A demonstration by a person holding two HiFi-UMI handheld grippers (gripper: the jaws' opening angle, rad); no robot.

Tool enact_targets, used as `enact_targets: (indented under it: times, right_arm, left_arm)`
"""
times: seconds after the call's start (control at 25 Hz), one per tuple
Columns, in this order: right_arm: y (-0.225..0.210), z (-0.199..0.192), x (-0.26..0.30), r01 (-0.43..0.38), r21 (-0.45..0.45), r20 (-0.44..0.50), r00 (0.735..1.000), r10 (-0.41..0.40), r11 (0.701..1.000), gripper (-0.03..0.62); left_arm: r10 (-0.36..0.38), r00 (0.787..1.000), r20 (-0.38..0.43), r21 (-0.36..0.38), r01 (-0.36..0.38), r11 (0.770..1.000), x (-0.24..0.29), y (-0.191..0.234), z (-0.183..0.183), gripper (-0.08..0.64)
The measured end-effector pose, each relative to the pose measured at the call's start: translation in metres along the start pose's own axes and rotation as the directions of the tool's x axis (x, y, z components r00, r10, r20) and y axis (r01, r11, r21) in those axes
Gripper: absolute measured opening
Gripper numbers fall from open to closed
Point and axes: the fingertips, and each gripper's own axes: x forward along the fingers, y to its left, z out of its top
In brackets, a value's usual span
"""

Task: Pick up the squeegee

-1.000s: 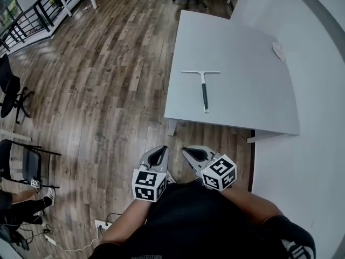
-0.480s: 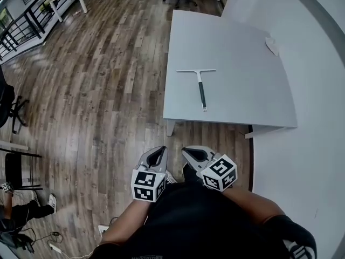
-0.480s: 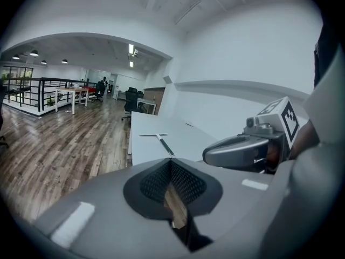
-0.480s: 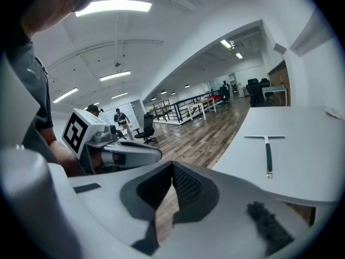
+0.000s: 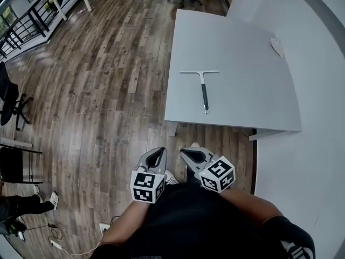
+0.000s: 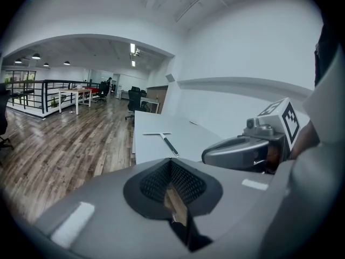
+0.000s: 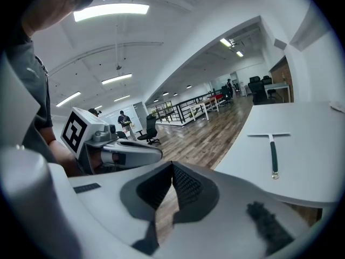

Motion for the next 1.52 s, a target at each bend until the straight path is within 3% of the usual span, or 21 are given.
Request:
enact_targets:
  times: [0.56,1.2,1.52]
  right_arm:
    - [-0.064,0.023,0.005,-0.010,0.046,0.039,0.999,0.009,0.999,0.006]
    - [-0.173,0.064,-0.001,-0.015,0.091,0.074,0.997,0.008,0.996,0.006]
    - [-0.229,0.081,-0.007,-0.016,0.120,0.072,0.997,0.007,0.993,0.006]
  left_arm:
    - [0.015,1.000,-0.026,0.048,-0.014,0.999,0.057,0.000,0.034,0.007]
    - [0.006,0.997,-0.082,0.100,0.002,0.995,0.158,-0.011,0.087,0.008]
    - [0.065,0.995,-0.076,0.116,-0.056,0.992,0.192,-0.011,0.115,0.008]
